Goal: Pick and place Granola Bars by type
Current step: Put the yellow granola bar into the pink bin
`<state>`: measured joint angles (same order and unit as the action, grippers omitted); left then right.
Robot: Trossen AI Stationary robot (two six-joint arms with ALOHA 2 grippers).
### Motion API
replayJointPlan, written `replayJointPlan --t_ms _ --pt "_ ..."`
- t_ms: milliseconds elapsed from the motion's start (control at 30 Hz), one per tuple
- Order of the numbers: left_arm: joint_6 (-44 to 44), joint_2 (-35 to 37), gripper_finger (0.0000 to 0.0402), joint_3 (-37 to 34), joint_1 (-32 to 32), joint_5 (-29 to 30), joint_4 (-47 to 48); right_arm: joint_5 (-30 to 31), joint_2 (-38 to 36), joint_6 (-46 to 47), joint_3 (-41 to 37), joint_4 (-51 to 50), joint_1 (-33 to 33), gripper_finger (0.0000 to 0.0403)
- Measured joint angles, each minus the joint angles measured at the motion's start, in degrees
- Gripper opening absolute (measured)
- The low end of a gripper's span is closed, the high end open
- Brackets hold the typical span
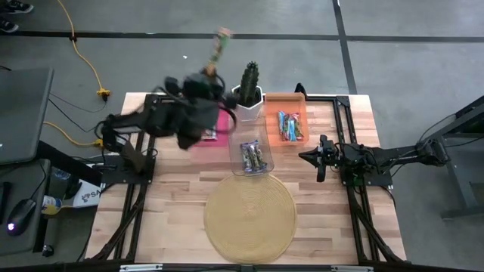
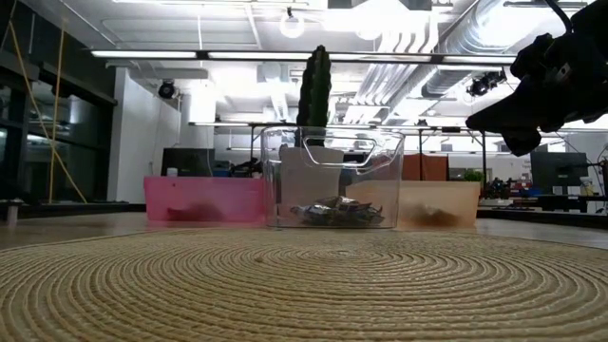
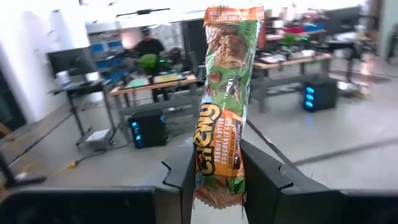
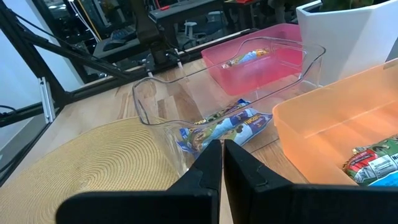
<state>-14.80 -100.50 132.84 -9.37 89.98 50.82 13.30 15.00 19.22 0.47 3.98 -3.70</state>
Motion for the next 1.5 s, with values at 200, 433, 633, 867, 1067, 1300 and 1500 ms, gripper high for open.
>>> replayJointPlan --t_ms 200,433,633,867,1067,1300,1500 --pt "-18.09 4.38 0.0095 0.0 5.58 -0.36 15.84 0.0 0.0 -0.08 -0.01 0.05 0.0 0.0" --pt "-43.93 5.41 0.0095 -0.56 11.48 -15.56 39.4 0.02 0.0 -0.06 -0.02 0.08 -0.01 0.0" --pt "-48.78 6.22 0.0095 -9.48 16.22 -24.03 39.16 0.0 0.0 -0.01 0.0 0.09 -0.01 0.0" --pt "-59.28 6.81 0.0095 -23.64 20.03 -31.58 39.19 0.02 0.0 -0.02 0.0 0.08 -0.01 0.0" --pt "-68.8 6.81 0.0095 -36.19 20.66 -37.67 38.24 0.0 0.0 -0.11 0.0 0.08 0.0 0.0" --pt "-66.4 6.81 0.0095 -48.51 20.62 -45.98 23.02 0.01 0.0 -0.04 -0.01 0.08 0.0 0.0" --pt "-62.39 6.81 0.0095 -56.42 21.15 -50.94 9.44 0.01 0.0 0.0 -0.01 0.08 0.0 0.0"
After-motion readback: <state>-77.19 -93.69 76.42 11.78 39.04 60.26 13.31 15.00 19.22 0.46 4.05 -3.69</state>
